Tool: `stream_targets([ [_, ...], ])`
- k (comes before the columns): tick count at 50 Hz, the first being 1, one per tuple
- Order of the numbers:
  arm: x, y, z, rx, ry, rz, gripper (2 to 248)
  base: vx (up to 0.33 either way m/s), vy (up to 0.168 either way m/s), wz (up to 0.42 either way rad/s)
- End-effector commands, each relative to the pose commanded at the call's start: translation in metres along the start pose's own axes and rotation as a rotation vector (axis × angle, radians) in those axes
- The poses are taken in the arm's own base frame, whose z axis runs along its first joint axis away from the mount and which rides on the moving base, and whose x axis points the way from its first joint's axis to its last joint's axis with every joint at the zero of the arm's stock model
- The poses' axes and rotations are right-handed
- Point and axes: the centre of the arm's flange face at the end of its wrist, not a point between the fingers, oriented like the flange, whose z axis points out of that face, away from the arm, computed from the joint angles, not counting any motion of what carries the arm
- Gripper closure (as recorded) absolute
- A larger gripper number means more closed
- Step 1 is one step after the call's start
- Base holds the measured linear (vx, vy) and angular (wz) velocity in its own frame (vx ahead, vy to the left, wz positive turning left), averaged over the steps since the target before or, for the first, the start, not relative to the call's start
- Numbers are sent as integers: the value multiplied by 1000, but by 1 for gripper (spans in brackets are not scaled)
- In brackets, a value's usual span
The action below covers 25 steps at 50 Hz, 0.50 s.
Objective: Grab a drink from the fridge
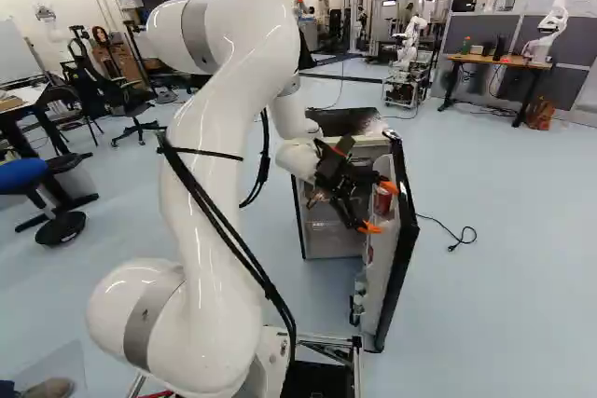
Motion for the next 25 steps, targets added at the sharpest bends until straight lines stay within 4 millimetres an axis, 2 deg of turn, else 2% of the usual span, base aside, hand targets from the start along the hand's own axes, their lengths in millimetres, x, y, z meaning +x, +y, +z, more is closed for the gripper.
stream_targets([
  [25,1,-61,37,-59,2,117,3,0,0,0],
])
